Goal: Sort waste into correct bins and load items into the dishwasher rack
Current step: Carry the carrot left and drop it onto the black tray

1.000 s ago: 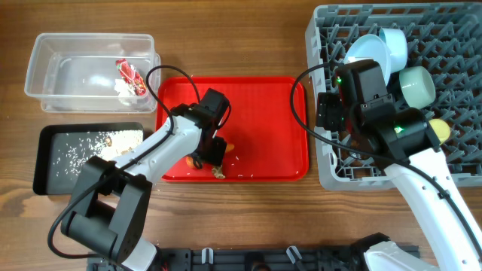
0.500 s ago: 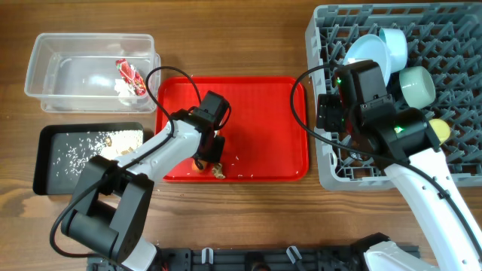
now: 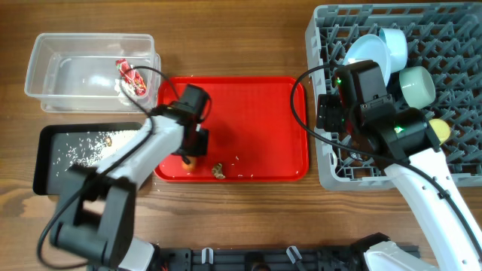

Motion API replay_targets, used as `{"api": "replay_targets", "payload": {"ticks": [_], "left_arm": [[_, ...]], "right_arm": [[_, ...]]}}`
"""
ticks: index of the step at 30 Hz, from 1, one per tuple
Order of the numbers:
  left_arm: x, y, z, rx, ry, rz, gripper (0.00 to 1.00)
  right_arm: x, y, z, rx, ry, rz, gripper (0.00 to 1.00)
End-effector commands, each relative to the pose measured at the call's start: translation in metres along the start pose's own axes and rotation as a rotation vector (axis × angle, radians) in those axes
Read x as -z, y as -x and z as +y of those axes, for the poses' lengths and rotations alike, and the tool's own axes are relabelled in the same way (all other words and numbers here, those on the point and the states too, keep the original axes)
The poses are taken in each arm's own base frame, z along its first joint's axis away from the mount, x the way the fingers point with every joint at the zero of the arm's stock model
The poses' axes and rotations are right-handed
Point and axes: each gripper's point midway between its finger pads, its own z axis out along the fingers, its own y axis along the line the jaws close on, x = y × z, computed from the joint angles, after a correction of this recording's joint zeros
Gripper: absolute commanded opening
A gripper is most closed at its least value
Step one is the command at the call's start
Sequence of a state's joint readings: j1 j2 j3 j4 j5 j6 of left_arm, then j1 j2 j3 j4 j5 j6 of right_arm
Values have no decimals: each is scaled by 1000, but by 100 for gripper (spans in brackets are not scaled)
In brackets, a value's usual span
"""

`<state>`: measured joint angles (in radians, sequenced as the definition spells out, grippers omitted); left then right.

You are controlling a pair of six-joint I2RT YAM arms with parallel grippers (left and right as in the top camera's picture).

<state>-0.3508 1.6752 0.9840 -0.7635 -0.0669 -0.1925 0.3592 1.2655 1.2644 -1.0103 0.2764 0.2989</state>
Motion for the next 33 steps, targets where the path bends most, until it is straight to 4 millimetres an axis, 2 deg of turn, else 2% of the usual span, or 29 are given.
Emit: {"api": "replay_targets", "payload": {"ticks": [1, 4, 5, 8, 13, 14, 17, 20, 22, 27, 30, 33], "left_arm": [[56, 29, 27, 123, -16, -175, 10], [84, 28, 62, 230, -6, -239, 9], [92, 26, 76, 282, 1, -258, 5], [104, 21, 124, 506, 28, -299, 4], [97, 0, 202, 873, 86, -291, 4], [91, -8, 220, 948, 102, -278, 4], [72, -24, 252, 1073, 132, -244, 4], [49, -37, 273, 1159, 147, -201, 5], [32, -43, 280, 1185, 151, -161, 5], [-1, -54, 278, 1196, 146, -48, 7], [-14, -59, 275, 1195, 142, -2, 8], [-16, -59, 274, 1195, 142, 5, 24]], "right_arm": [[1, -2, 0, -16, 7, 5, 81], [1, -2, 0, -16, 7, 4, 81], [1, -2, 0, -16, 6, 4, 81], [1, -2, 0, -16, 3, 4, 81], [1, -2, 0, -16, 3, 4, 81], [1, -2, 0, -16, 4, 4, 81], [1, -2, 0, -15, 3, 5, 81], [1, -2, 0, -15, 3, 5, 81], [1, -2, -1, -15, 3, 6, 81], [1, -2, -1, -15, 3, 6, 81], [1, -3, -1, -12, 2, 7, 81], [1, -2, -1, -9, 2, 6, 81]]}}
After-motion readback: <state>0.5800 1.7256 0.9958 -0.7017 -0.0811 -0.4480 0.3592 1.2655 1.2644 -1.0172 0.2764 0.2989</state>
